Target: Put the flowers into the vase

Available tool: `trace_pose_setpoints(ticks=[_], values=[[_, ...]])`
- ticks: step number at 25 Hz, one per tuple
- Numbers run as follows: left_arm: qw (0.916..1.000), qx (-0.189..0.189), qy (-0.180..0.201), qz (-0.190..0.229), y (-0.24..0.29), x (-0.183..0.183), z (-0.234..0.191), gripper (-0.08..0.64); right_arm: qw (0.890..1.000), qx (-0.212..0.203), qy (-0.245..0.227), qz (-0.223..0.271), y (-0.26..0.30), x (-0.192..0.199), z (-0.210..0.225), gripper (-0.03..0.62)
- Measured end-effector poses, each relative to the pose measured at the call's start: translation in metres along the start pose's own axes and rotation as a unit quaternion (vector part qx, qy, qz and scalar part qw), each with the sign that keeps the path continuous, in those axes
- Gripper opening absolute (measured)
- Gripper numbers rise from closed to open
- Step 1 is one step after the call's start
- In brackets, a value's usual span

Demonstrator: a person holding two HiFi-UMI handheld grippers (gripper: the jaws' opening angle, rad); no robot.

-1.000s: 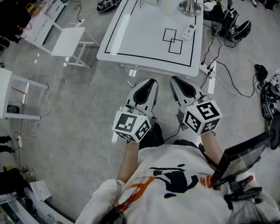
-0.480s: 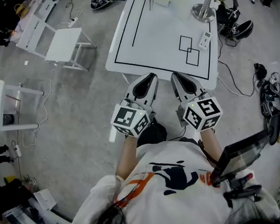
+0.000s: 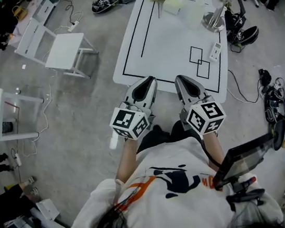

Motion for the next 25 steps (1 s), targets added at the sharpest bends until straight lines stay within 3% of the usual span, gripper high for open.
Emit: trace_pose_setpoints(ticks=[9,25], values=[[0.9999,0.011,0.005,-0.012,0.052,-0.001,-0.002,0.020,1.000,0.014,0.008,0.003,0.013,-0.009,0.046,0.014],[0.9997,-0.018,0.012,-0.013,0.152,-0.006,0.001,0.020,0.999,-0.030,0.011,-0.018,0.051,-0.033,0.135,0.014]])
Point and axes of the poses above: the fingertips, and each gripper's own axes: y forward along the fingers, z to its right, x out of its underside, the point moved 9 cm from there along -y, backward along the fingers, and after that the axes turned 6 degrees about -y, right-handed, at the moved point
